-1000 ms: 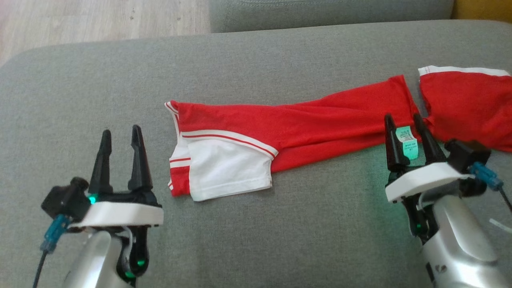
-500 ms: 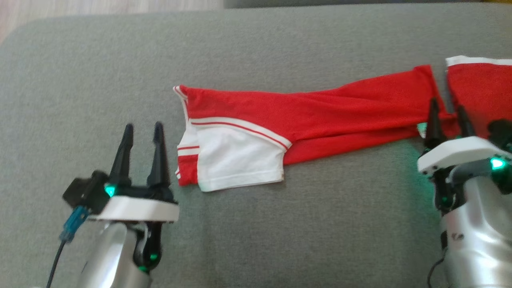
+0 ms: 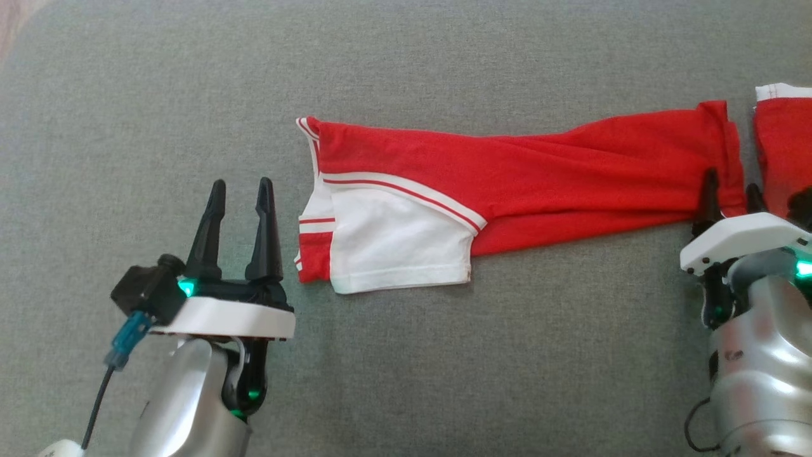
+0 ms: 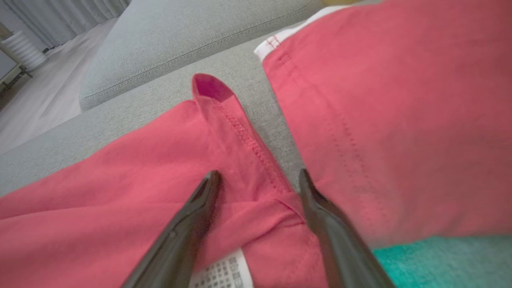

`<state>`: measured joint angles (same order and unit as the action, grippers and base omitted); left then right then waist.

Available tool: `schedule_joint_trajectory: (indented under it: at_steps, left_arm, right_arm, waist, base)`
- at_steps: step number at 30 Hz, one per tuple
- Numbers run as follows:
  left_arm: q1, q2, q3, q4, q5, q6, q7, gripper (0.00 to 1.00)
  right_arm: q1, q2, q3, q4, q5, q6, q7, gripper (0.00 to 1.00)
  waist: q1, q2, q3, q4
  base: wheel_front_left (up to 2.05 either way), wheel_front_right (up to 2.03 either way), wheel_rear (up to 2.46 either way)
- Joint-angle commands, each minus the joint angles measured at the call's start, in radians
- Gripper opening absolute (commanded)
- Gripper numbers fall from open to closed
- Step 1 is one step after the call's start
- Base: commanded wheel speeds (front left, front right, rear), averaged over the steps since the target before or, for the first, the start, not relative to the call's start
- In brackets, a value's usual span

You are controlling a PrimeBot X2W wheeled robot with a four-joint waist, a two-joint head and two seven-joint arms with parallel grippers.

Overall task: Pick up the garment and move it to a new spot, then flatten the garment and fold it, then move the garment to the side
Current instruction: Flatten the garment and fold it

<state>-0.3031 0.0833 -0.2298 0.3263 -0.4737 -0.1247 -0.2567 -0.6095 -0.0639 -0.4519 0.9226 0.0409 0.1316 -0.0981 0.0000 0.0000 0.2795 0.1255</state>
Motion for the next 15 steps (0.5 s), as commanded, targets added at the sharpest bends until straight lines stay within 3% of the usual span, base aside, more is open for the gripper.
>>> schedule_joint_trajectory:
  at_steps: [1,7,8,9,15]
  left_arm:
    - [-0.030,0.009,0.022,-0.024,0.003,-0.006,-0.005,1.00]
    - [-0.037,0.011,0.010,-0.022,-0.006,-0.006,-0.005,1.00]
    - [-0.038,0.011,0.008,-0.022,-0.007,-0.006,-0.005,1.00]
    - [-0.039,0.011,0.008,-0.021,-0.008,-0.006,-0.005,1.00]
    - [-0.026,0.017,0.011,-0.014,-0.012,-0.006,-0.005,1.00]
  right_arm:
    - [-0.011,0.013,0.018,0.000,-0.006,-0.001,-0.004,1.00]
    - [-0.049,0.013,0.038,0.106,0.000,-0.001,-0.042,1.00]
    - [-0.057,0.014,0.050,0.125,0.006,-0.001,-0.049,0.67]
    - [-0.065,0.014,0.066,0.141,0.012,-0.001,-0.059,0.00]
    - [-0.097,0.014,0.155,0.186,0.066,-0.001,-0.133,0.00]
  waist:
    - [0.0000,0.0000,0.000,-0.001]
    - [0.0000,0.0000,0.005,-0.010]
    - [0.0000,0.0000,0.005,-0.011]
    - [0.0000,0.0000,0.005,-0.013]
    - [0.0000,0.0000,-0.016,-0.031]
  base:
    - [0.00,0.00,0.00]
    - [0.00,0.00,0.00]
    - [0.00,0.00,0.00]
    - [0.00,0.00,0.00]
    - [0.00,0.00,0.00]
